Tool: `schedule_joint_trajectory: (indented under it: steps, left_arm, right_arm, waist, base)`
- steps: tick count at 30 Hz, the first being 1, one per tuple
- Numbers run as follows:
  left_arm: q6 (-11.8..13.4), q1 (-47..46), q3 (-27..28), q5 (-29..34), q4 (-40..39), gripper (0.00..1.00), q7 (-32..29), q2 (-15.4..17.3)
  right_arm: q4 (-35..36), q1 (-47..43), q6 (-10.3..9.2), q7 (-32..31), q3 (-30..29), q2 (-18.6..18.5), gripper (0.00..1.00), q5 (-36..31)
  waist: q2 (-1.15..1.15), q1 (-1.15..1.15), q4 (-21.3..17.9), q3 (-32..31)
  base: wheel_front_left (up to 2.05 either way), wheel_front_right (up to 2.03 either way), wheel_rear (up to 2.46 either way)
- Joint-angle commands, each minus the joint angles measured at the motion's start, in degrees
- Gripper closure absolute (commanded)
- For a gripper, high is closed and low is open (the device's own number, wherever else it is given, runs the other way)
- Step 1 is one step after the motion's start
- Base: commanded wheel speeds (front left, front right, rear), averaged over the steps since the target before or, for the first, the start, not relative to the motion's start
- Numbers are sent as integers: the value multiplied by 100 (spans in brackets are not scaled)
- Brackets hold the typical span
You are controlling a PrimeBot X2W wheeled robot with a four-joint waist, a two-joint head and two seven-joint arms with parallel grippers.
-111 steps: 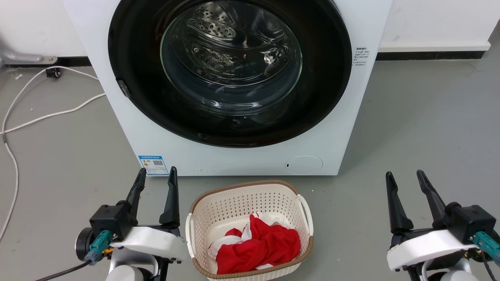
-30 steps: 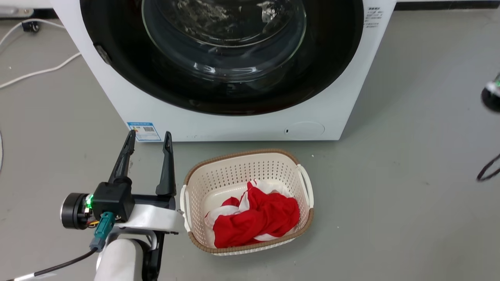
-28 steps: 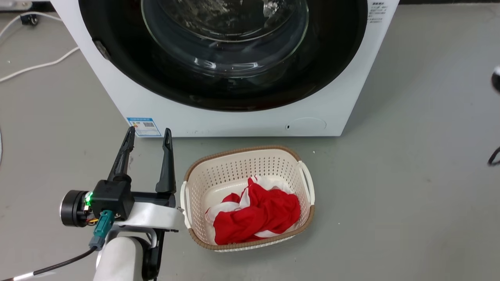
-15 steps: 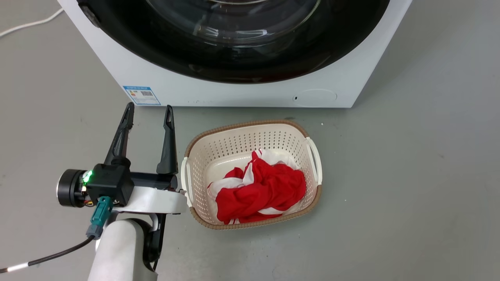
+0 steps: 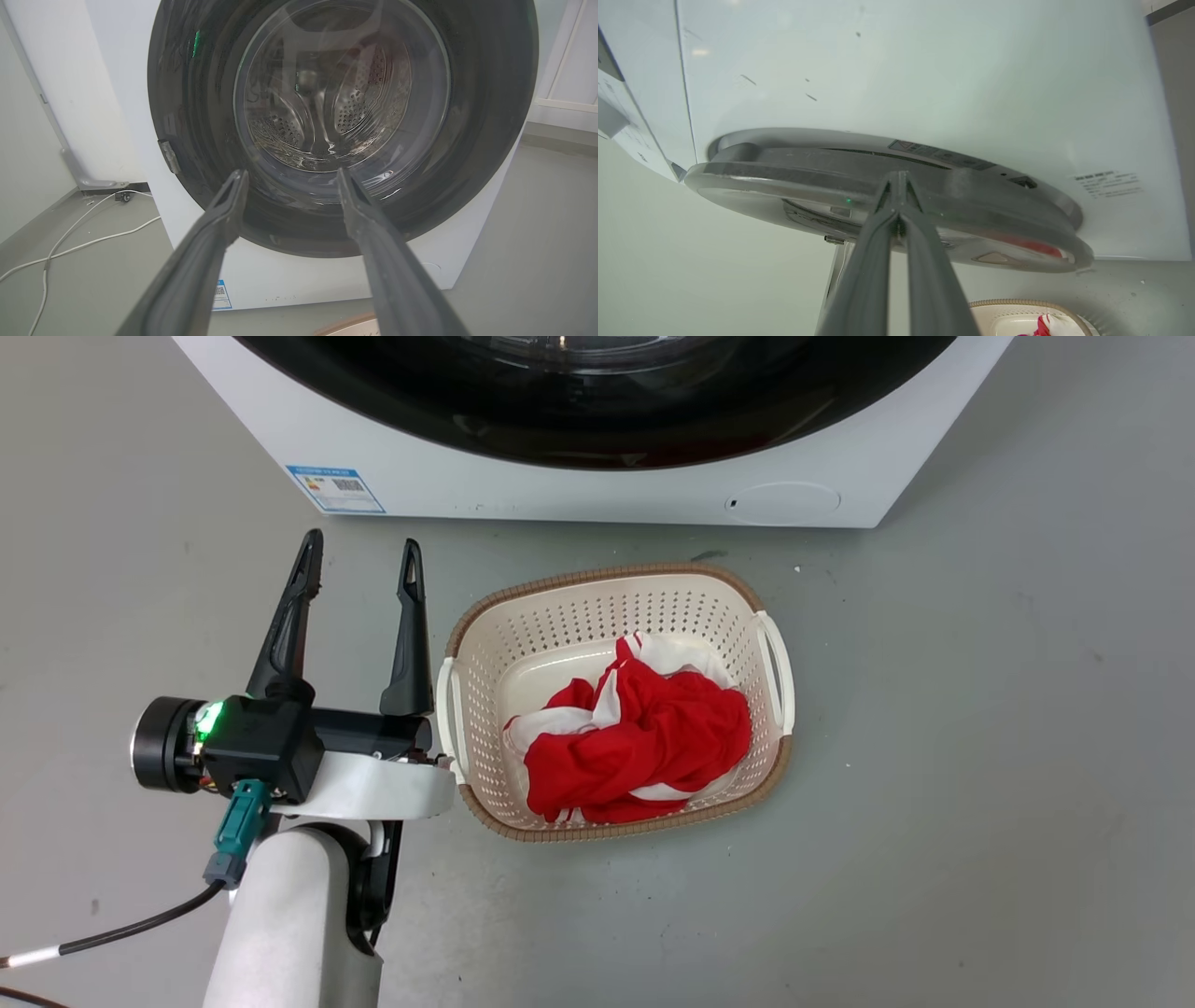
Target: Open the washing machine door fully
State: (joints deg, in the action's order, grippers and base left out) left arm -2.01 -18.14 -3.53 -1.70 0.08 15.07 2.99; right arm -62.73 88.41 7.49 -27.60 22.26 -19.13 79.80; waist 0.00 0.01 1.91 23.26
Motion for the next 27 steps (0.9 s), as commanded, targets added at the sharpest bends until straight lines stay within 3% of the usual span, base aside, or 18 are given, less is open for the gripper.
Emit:
schedule_joint_trajectory:
  steps: [1, 15, 27]
  left_arm:
    - [20, -113, -22, 11, -33, 0, 15, -6]
    - [75, -276, -173, -55, -68, 0, 15, -12]
    - [99, -293, -249, -92, -7, 0, 15, -14]
  right_arm:
    - [-45, 94, 0, 37, 33, 51, 100, -54]
    - [-349, 398, 0, 27, -22, 210, 100, -122]
    - [-118, 163, 6, -315, -231, 221, 100, 159]
  waist:
    - [0, -1, 28, 75]
    - [0, -1, 156, 377]
    - [0, -1, 135, 329]
  base:
    - [0, 0, 0]
    - [0, 0, 0]
    - [0, 0, 0]
